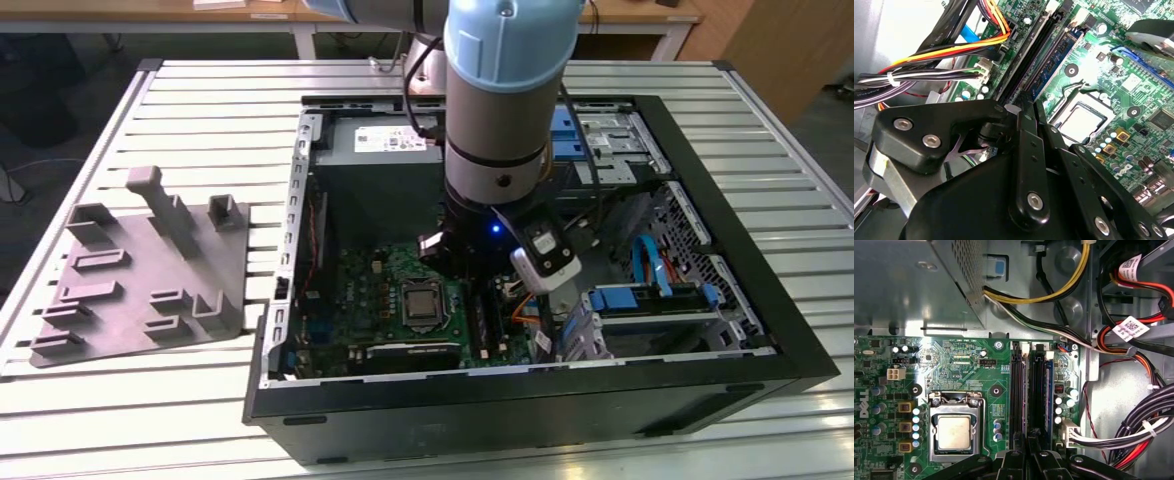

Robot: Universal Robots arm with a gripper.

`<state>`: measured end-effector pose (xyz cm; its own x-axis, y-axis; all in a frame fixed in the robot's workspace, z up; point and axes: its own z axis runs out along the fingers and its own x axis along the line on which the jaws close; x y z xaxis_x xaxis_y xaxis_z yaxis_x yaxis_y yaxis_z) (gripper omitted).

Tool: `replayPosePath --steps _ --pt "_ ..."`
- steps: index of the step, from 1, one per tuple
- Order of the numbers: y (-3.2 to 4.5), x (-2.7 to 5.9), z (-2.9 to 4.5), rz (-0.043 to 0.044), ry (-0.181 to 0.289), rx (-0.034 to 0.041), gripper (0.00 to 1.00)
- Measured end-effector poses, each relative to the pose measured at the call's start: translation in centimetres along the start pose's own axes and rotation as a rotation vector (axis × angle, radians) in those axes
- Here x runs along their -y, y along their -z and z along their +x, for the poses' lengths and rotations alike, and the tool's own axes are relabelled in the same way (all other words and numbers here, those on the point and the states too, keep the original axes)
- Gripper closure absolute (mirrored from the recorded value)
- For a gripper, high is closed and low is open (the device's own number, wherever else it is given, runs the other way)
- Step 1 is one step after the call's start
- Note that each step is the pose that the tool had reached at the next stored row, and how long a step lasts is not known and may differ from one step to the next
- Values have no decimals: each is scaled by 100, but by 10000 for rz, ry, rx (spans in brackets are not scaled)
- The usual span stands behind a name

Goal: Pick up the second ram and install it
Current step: 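Insert the second ram into the second slot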

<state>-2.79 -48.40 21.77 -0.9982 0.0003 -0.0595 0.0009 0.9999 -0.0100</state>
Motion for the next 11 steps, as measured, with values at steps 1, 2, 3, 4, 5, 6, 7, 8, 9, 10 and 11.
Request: replayPosePath --steps 1,2,3,4,5,6,7,8,9,10,11 --pt "-4 0 1 -1 0 0 86" --pt "-6 0 1 1 0 0 86" --pt "-9 0 2 2 0 -1 86" --pt "-13 -1 3 3 -2 -1 86" --pt "-17 -1 4 4 -5 -1 86" --pt "-22 -1 5 3 -7 -1 86" --pt "-30 -2 5 -2 -9 1 86" --pt "-35 -1 5 0 -9 -1 86" --pt "-36 -1 5 4 -9 -2 86" --pt "-36 -1 5 6 -10 -2 86" --pt "-37 -1 5 12 -10 -2 86"
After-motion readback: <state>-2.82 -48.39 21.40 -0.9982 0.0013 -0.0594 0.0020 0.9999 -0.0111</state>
